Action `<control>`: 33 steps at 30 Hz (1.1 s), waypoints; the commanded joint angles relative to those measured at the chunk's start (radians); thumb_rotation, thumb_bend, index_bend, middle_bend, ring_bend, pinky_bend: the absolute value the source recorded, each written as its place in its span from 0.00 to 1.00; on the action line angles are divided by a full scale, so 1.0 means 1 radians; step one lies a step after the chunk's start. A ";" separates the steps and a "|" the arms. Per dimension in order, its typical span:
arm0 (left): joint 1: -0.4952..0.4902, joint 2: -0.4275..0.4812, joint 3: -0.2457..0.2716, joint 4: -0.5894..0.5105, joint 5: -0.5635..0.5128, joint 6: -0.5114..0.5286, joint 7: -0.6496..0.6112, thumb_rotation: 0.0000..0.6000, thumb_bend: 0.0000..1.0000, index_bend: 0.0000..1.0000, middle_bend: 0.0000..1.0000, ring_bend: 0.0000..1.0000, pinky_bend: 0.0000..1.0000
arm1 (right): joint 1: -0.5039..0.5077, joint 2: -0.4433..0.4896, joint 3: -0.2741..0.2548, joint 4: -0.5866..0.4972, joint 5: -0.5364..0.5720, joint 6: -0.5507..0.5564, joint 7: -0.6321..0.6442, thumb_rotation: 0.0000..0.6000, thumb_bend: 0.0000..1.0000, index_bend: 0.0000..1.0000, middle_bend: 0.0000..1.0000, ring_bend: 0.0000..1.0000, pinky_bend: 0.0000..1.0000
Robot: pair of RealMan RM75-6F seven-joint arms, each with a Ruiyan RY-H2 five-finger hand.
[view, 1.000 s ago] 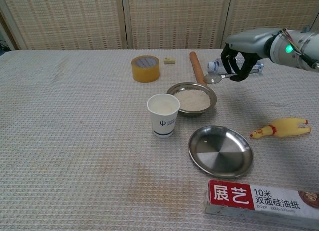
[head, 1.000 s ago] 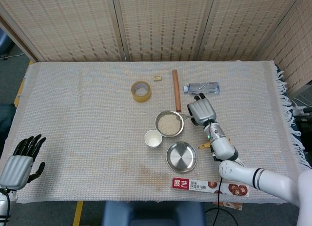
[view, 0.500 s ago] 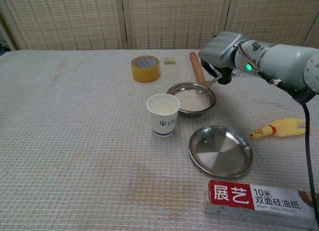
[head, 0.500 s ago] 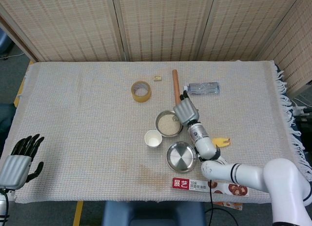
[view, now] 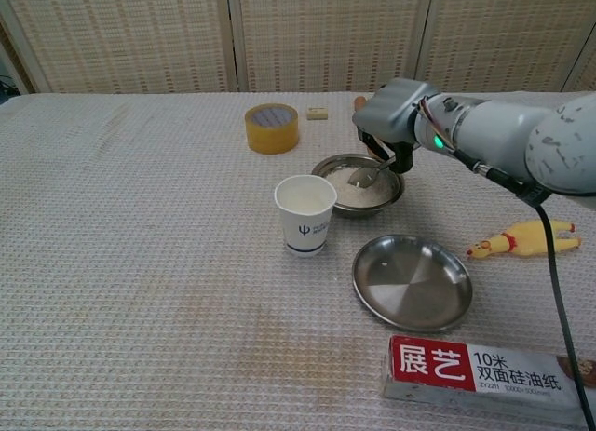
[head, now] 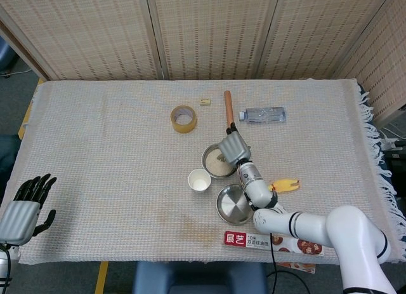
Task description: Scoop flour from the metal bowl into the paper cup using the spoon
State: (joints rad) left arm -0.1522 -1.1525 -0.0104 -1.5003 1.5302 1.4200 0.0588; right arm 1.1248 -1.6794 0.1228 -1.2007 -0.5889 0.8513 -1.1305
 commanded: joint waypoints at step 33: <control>0.004 0.000 -0.001 -0.004 0.002 0.011 0.001 1.00 0.44 0.00 0.00 0.00 0.10 | -0.088 0.123 0.085 0.031 -0.009 -0.309 0.661 1.00 0.34 0.93 0.59 0.16 0.11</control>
State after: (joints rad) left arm -0.1480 -1.1523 -0.0112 -1.5040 1.5324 1.4312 0.0599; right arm 1.0468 -1.5625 0.2012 -1.1819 -0.5721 0.5610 -0.4976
